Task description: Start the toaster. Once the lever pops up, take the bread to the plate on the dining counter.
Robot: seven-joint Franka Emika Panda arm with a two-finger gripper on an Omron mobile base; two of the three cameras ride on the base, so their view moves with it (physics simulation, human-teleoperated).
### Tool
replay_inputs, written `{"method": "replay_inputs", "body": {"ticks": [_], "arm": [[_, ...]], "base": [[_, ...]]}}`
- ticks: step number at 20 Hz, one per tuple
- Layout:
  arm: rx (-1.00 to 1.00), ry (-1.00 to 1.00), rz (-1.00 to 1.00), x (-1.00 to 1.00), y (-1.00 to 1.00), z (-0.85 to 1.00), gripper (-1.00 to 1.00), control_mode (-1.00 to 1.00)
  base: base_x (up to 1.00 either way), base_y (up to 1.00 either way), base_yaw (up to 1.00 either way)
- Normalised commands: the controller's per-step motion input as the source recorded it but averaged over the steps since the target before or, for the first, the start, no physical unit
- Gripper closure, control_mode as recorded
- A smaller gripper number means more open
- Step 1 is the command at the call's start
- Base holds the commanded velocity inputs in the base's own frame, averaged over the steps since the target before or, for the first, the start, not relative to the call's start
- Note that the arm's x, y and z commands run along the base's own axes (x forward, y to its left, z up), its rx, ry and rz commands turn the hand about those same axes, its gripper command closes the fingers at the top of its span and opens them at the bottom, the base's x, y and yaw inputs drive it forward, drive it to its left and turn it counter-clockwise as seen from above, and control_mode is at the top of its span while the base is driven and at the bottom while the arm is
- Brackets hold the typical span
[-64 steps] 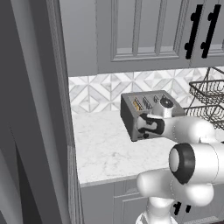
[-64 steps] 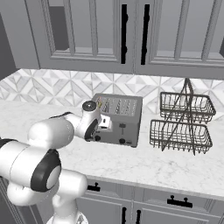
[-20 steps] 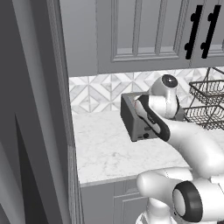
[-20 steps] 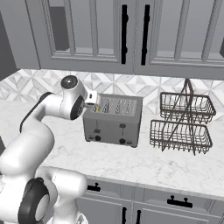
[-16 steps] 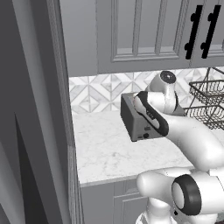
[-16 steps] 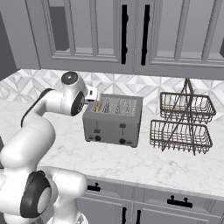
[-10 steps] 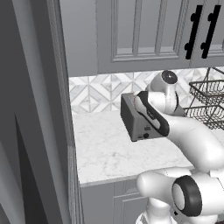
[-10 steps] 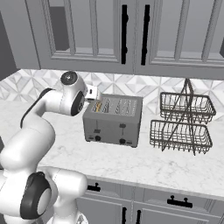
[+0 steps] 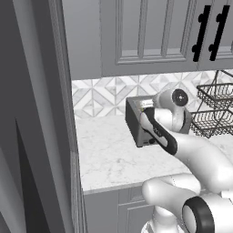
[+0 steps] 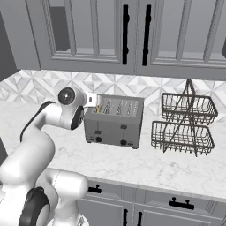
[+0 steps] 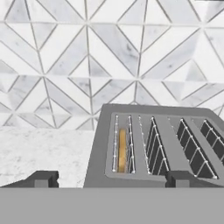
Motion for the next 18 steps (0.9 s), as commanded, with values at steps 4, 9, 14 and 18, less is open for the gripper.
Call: {"method": "replay_inputs", "body": {"ticks": [4, 9, 14, 18], "arm": [[0.00, 0.01, 0.00, 0.11, -0.24, 0.05, -1.00, -1.00], [0.00, 0.04, 0.00, 0.00, -0.10, -0.01, -1.00, -1.00], [0.00, 0.05, 0.00, 0.10, 0.04, -0.23, -1.00, -1.00], [0.00, 0.07, 0.00, 0.35, 0.16, -0.11, -1.00, -1.00]], "base": [[0.00, 0.00, 0.00], [0.00, 0.00, 0.00], [0.00, 0.00, 0.00], [0.00, 0.00, 0.00]]}}
